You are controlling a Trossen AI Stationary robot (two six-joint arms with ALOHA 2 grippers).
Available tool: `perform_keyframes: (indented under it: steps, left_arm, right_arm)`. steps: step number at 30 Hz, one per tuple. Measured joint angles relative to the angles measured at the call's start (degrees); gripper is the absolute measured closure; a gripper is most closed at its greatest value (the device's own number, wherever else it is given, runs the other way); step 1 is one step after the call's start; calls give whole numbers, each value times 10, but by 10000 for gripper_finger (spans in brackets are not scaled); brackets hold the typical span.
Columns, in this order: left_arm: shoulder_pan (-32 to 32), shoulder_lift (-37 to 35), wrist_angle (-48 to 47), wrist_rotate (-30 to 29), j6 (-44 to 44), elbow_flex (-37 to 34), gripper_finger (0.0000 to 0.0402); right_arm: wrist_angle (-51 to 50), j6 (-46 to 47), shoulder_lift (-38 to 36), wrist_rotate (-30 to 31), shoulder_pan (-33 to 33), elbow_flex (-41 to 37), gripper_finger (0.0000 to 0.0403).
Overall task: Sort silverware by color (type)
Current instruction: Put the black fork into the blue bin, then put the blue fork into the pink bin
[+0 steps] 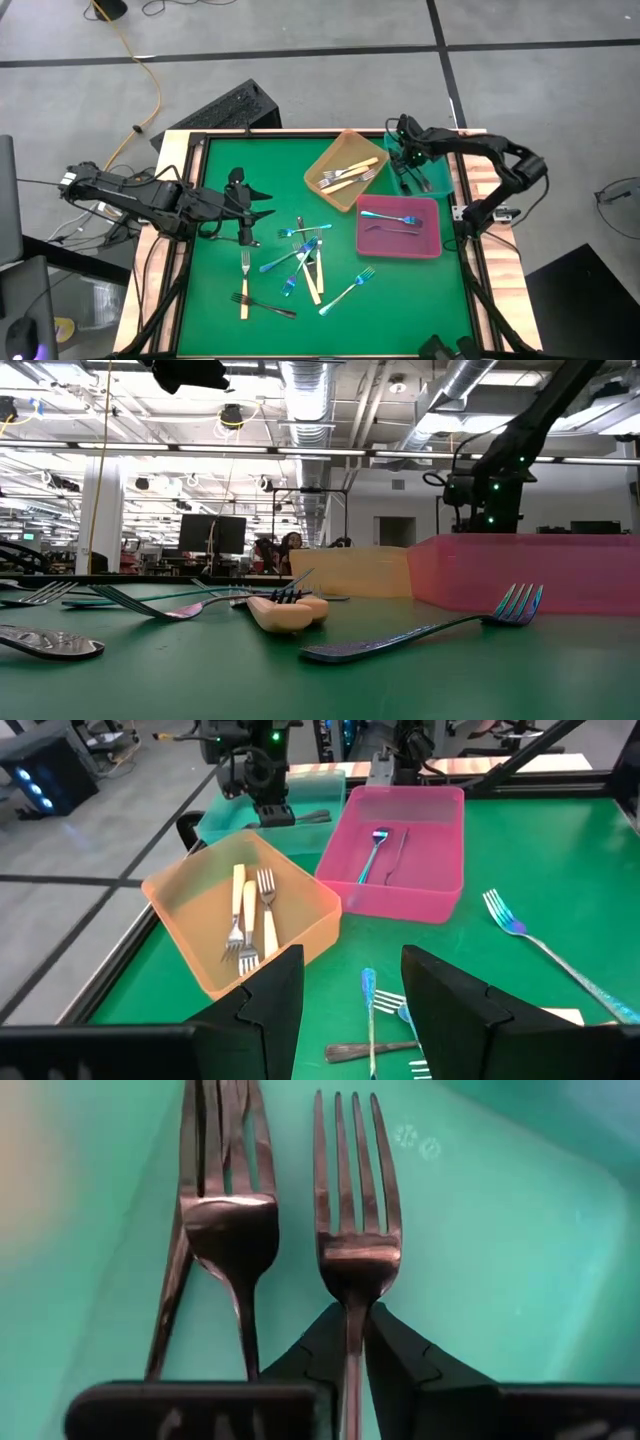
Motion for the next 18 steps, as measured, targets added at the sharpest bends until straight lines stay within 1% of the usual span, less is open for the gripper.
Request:
perform_keyframes:
  steps: [6, 11, 14, 18]
  left_arm:
    - [0, 0, -16, 4, -12, 0, 246]
    - [0, 0, -26, 6, -13, 0, 246]
    - [0, 0, -58, 10, -17, 0, 246]
    - [0, 0, -99, 11, -50, 0, 245]
  right_arm:
    - [-3, 10, 0, -14, 5, 1, 293]
    - [-3, 16, 0, -15, 11, 1, 252]
    - [-15, 16, 0, -15, 12, 9, 238]
    - [-41, 16, -13, -15, 12, 32, 230]
